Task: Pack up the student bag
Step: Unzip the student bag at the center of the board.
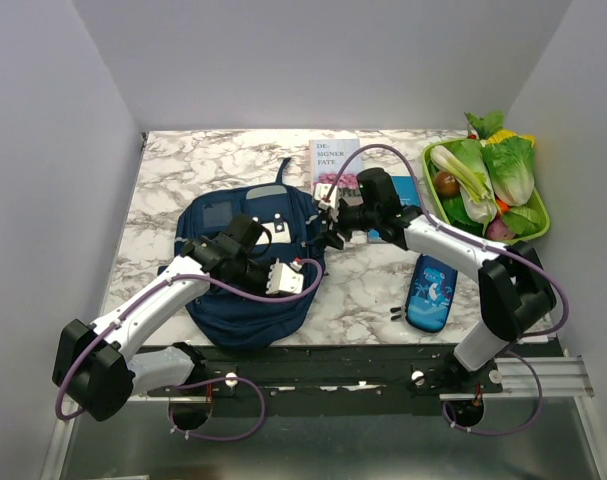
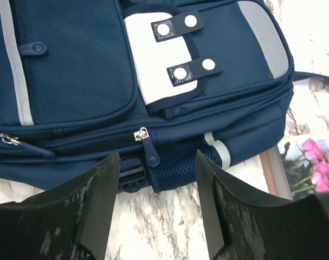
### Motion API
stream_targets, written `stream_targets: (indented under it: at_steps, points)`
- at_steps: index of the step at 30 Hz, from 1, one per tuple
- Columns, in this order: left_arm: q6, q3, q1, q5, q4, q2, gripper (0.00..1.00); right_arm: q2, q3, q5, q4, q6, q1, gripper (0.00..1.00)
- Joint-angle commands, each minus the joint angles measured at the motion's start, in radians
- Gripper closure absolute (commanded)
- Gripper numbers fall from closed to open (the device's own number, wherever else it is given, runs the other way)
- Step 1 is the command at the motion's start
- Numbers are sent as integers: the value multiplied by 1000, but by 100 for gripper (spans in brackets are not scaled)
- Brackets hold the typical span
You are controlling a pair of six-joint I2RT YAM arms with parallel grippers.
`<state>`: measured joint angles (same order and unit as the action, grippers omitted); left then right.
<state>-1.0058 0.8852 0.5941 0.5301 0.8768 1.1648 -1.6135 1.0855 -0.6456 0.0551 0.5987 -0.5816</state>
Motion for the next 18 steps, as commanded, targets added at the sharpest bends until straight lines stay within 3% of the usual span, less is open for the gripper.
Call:
stream_targets:
  at_steps: [1, 10, 18]
  points:
    - [-11, 1, -8, 30, 36, -10, 100, -69, 63, -72, 43, 45, -11, 36]
    - [1, 18, -8, 33, 37, -7, 100, -197, 206, -29, 229, 122, -35, 56]
    - [7, 27, -8, 31, 34, -11, 100, -238, 221, 56, 264, 124, -49, 57]
